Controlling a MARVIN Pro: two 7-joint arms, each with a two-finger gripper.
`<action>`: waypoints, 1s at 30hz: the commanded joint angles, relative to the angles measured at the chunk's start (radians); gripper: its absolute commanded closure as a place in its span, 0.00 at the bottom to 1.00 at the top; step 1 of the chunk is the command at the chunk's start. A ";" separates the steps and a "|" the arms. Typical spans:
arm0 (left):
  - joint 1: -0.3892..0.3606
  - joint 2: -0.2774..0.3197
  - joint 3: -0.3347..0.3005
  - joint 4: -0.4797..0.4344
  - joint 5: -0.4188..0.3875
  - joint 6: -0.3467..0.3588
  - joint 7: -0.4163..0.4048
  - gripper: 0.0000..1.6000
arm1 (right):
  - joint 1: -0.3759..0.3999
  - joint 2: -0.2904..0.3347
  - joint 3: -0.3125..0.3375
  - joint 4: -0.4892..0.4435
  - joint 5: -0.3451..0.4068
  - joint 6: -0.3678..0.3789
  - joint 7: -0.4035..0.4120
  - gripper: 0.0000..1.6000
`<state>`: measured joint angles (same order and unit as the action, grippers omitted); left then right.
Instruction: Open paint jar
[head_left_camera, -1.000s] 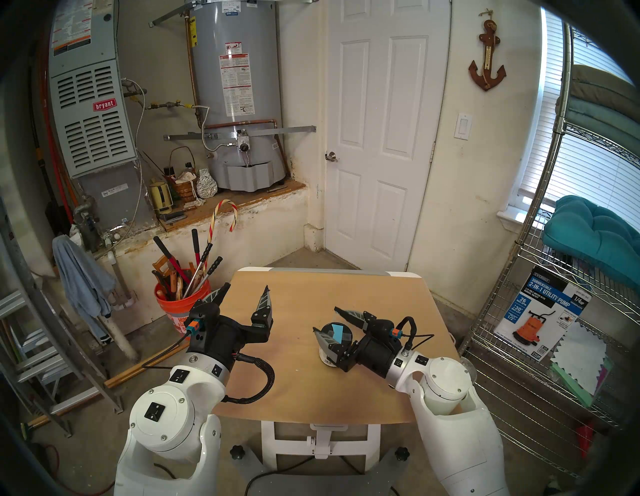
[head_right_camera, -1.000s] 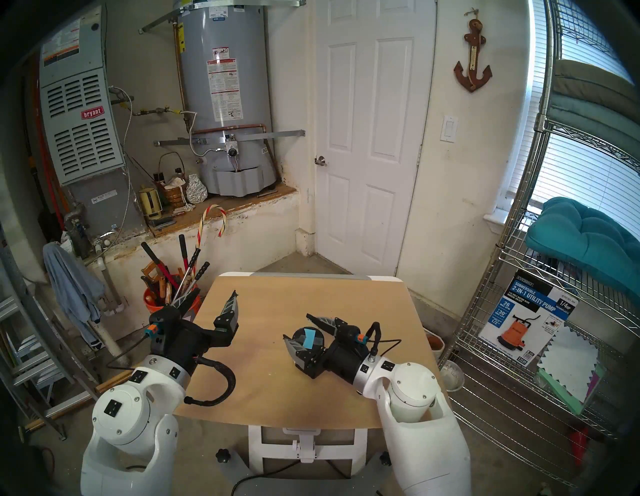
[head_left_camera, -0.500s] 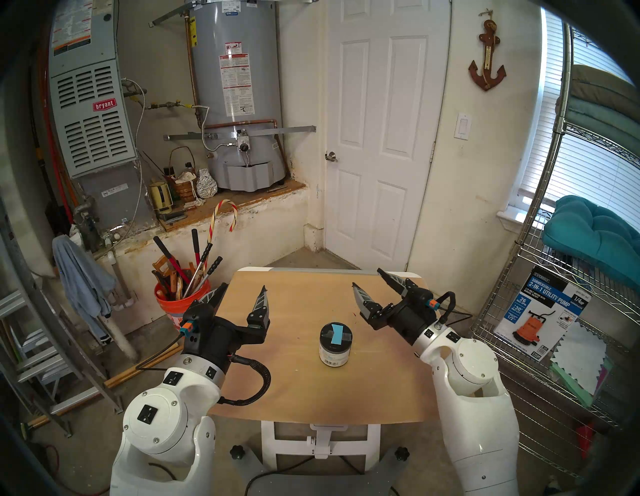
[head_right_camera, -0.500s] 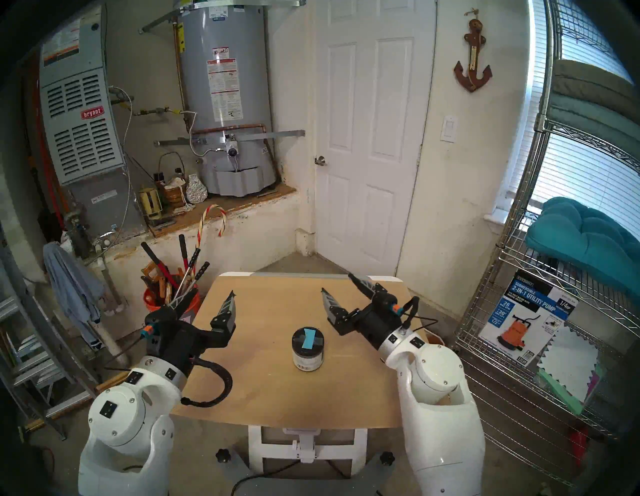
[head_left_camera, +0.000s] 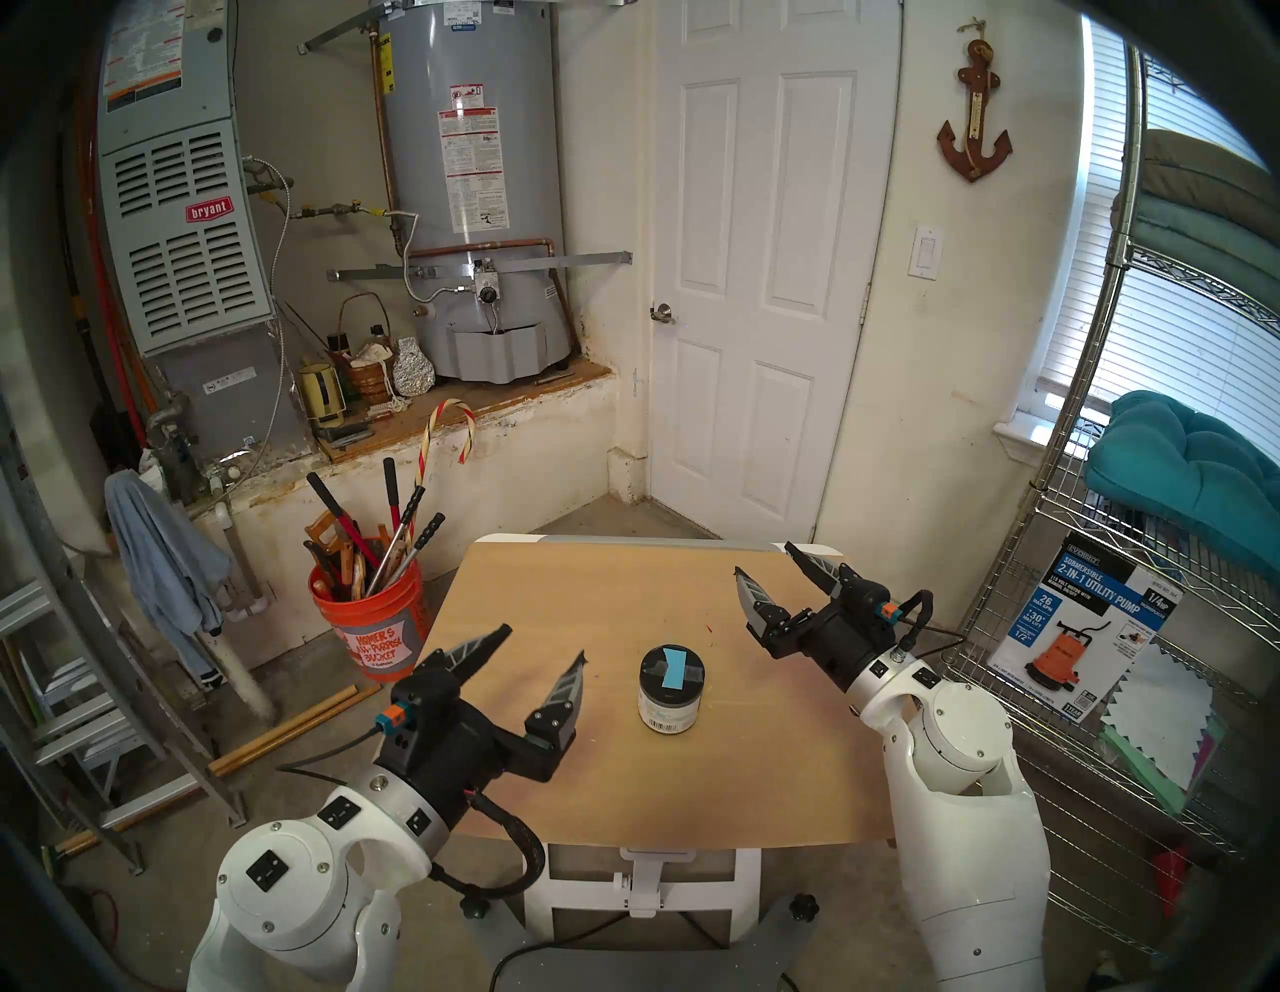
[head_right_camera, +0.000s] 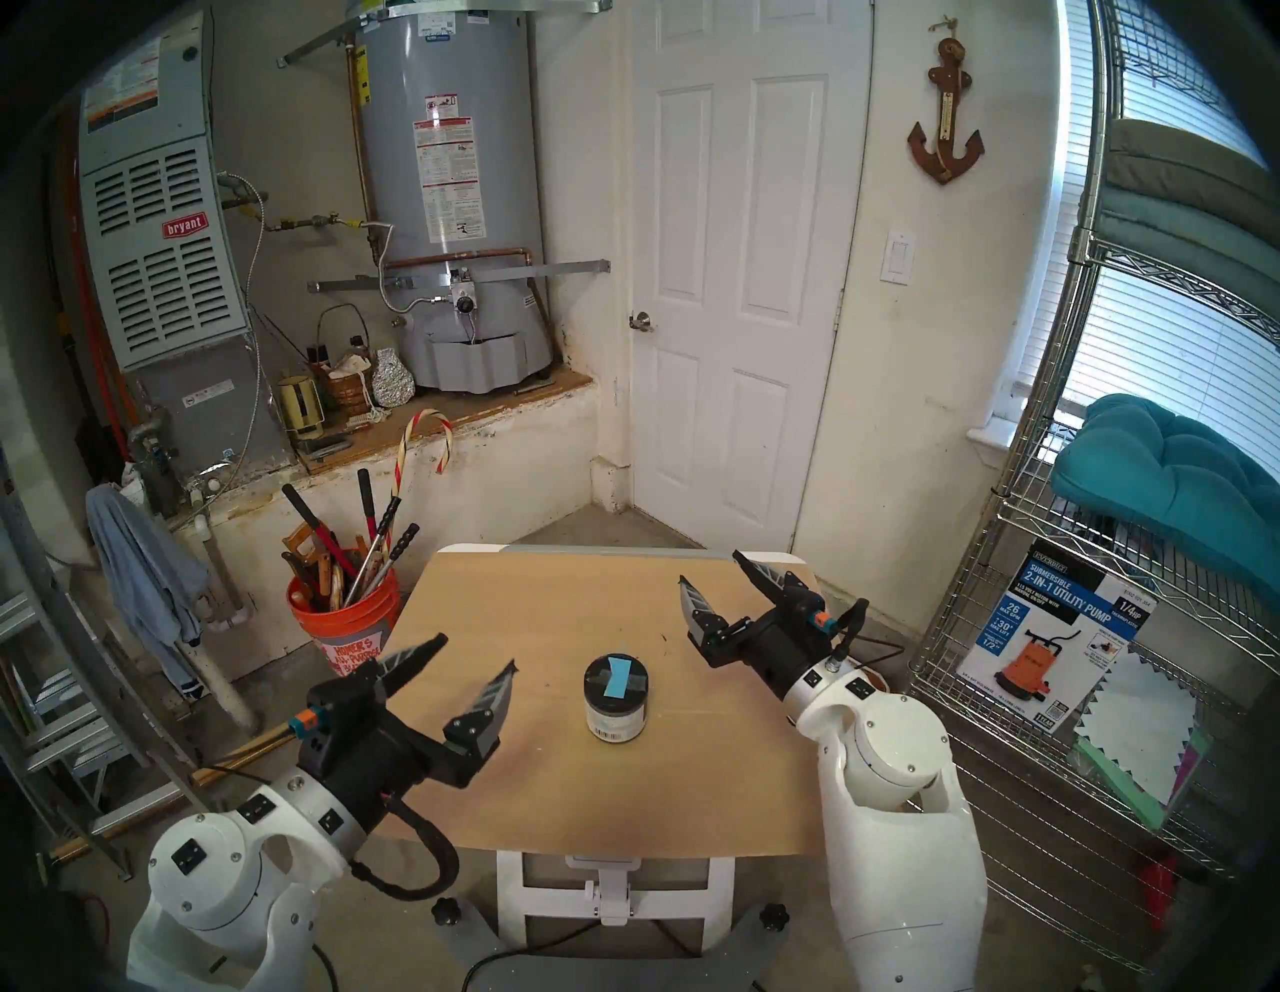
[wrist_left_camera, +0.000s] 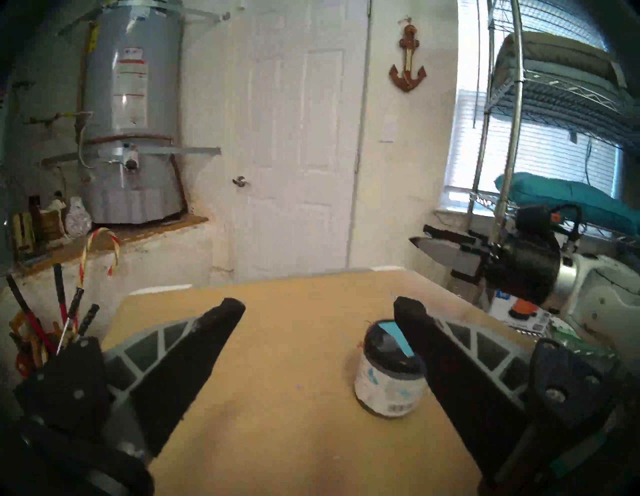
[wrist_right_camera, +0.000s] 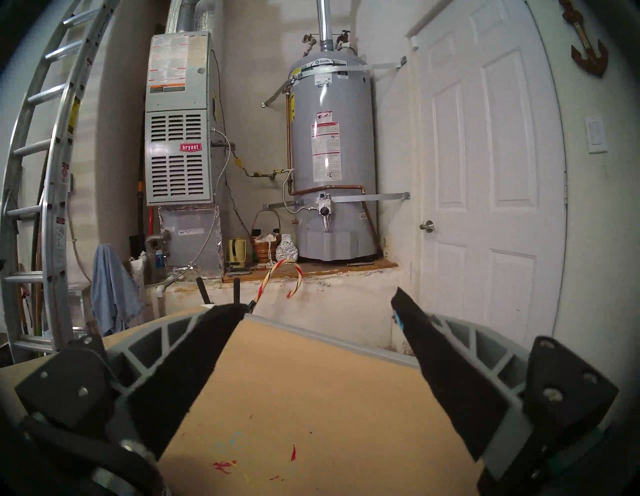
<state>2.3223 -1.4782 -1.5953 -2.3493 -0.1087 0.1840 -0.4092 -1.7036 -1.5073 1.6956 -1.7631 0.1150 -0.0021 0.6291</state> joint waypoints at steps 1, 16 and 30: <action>-0.018 0.030 0.069 0.036 0.055 -0.005 -0.018 0.00 | 0.036 0.000 -0.023 0.013 -0.011 -0.019 0.005 0.00; -0.123 0.090 0.116 0.099 0.161 0.106 -0.060 0.00 | 0.052 -0.002 -0.030 0.034 -0.016 -0.024 0.016 0.00; -0.299 0.086 0.167 0.204 0.230 0.177 -0.132 0.00 | 0.046 -0.005 -0.025 0.012 -0.013 -0.014 0.021 0.00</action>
<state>2.1274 -1.3938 -1.4362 -2.1557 0.1098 0.3329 -0.4993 -1.6695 -1.5077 1.6663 -1.7166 0.0957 -0.0152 0.6543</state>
